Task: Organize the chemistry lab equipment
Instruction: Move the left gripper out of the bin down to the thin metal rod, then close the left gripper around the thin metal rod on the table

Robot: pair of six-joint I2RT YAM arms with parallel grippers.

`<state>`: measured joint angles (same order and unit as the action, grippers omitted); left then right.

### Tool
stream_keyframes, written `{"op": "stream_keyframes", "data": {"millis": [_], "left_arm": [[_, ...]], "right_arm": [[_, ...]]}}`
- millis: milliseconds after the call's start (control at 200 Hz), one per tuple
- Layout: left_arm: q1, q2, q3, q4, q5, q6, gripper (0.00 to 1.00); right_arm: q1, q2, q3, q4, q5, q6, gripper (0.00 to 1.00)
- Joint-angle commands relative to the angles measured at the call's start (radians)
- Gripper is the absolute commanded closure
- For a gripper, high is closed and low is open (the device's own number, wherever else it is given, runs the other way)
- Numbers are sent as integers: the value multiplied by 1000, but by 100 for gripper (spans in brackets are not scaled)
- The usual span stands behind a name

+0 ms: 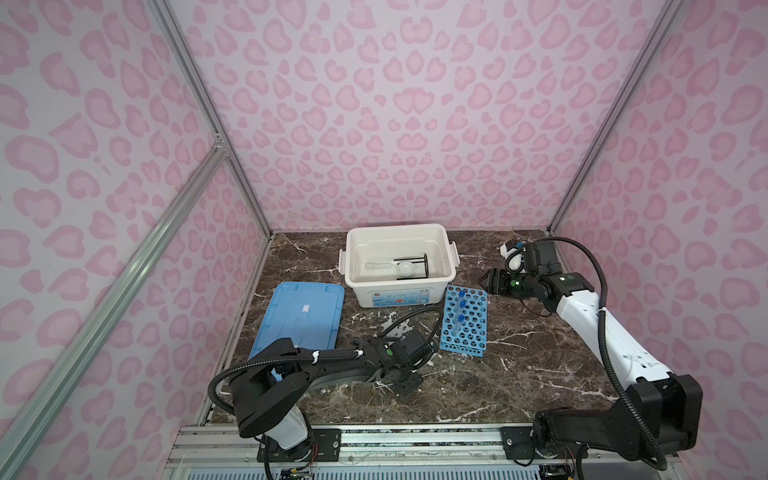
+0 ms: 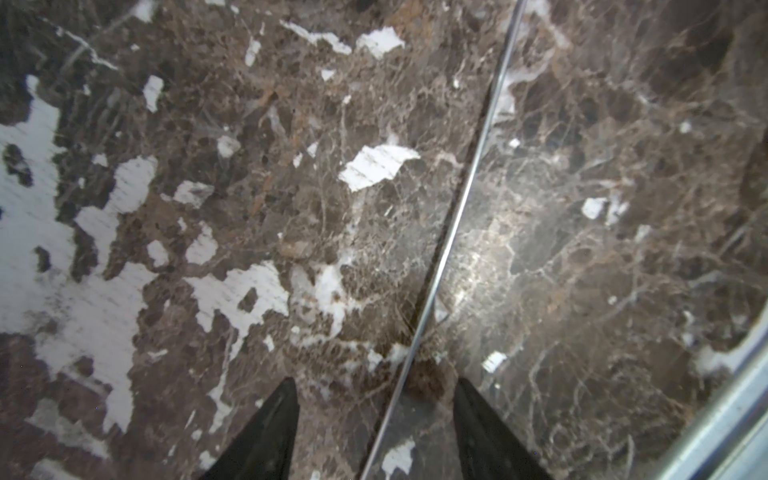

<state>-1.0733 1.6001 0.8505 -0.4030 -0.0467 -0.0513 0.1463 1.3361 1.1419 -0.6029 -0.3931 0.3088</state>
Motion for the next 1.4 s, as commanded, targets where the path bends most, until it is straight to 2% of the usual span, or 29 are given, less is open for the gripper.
{"op": "stream_keyframes", "data": {"millis": [0, 385, 505, 530, 755, 1105, 1230, 1395], "left_arm": [[2, 32, 29, -9, -24, -9, 42], [-1, 88, 13, 0, -5, -71, 60], [-1, 95, 15, -10, 9, -87, 63], [-2, 96, 16, -12, 8, -92, 68], [-2, 132, 36, -54, -8, -137, 79], [-4, 133, 13, -69, 25, -211, 84], [-4, 145, 21, -86, 44, -218, 90], [-8, 146, 24, -105, 57, -229, 90]], "right_arm": [[-8, -5, -12, -8, -2, -13, 33], [-37, -4, -9, -6, -11, -17, 32], [-44, -2, -7, -5, -14, -18, 32], [-45, -2, -7, -5, -16, -17, 32], [-54, -2, -9, 2, -24, -12, 32], [-67, -5, -2, -1, -29, -10, 32], [-71, -5, 1, -3, -30, -11, 32], [-79, -9, 2, -5, -29, -13, 32]]}}
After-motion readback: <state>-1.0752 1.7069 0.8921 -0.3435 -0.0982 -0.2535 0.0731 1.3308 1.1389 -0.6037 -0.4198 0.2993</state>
